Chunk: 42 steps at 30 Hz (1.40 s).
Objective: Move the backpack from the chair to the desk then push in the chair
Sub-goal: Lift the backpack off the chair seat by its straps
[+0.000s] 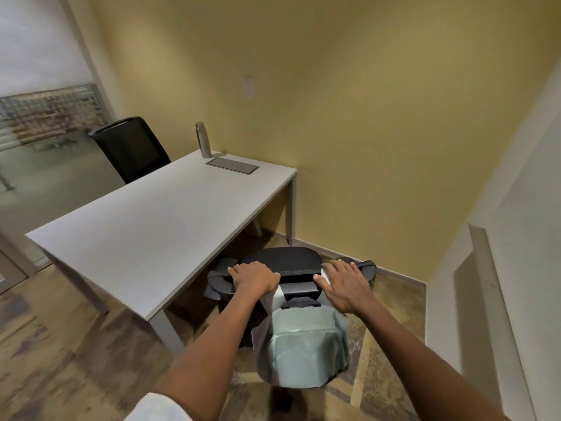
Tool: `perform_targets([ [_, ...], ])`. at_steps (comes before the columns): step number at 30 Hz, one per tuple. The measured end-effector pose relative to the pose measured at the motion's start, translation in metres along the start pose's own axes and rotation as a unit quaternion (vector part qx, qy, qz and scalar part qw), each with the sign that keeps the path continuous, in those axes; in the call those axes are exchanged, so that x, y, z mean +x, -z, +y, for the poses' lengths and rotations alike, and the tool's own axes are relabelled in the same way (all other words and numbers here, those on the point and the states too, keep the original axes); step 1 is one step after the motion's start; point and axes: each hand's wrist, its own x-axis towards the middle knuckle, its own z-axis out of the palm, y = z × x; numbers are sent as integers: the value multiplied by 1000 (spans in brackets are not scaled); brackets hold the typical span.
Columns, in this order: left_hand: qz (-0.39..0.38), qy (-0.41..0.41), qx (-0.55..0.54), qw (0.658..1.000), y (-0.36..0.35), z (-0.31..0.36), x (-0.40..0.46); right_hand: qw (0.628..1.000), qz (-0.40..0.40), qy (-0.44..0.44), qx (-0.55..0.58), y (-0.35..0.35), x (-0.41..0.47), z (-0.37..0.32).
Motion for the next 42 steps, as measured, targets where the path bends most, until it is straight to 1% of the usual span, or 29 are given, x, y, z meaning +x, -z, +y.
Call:
perform_targets([
  [4,-25,22,-129,991,14,-4,15,1000,6,-5,-2,1,-3,-2],
  [9,3,63,-233,970,22,-18,24,1000,10,-16,6,2,1,-1],
  [13,4,77,-246,966,27,-18,22,1000,16,-12,12,-1,1,2],
  [17,43,97,-243,964,38,-17,17,1000,19,-3,11,1,3,6],
  [19,56,118,-260,957,46,-19,14,1000,20,1,8,1,4,9],
  [21,51,138,-298,943,53,-24,10,1000,19,3,6,1,6,12],
  [22,41,148,-334,930,56,-27,8,1000,18,3,5,1,6,13],
  [23,25,161,-393,905,57,-30,8,1000,17,3,4,1,7,14],
  [24,-10,174,-477,862,58,-33,6,1000,17,4,3,0,7,15],
  [25,-48,181,-561,806,60,-36,3,1000,17,4,1,0,7,16],
  [26,-67,186,-624,756,60,-40,-1,1000,17,5,0,0,7,17],
  [27,-75,195,-667,715,59,-44,-5,1000,16,7,1,1,7,18],
  [28,-74,208,-695,684,59,-47,-9,1000,16,8,2,1,7,19],
  [29,-75,217,-712,664,58,-52,-12,1000,15,9,2,2,8,19],
  [31,-83,228,-730,639,59,-60,-22,1000,11,8,2,2,8,20],
  [32,-88,230,-735,632,60,-64,-26,1000,9,6,2,2,7,19],
  [36,-111,231,-734,629,65,-73,-40,1000,11,6,4,1,7,19],
  [38,-116,222,-752,610,65,-75,-44,1000,12,5,7,2,8,19],
  [39,-115,221,-757,604,65,-74,-46,1000,12,5,6,2,8,19],
  [42,-63,238,-763,598,67,-71,-50,1000,10,5,5,1,9,18],
])
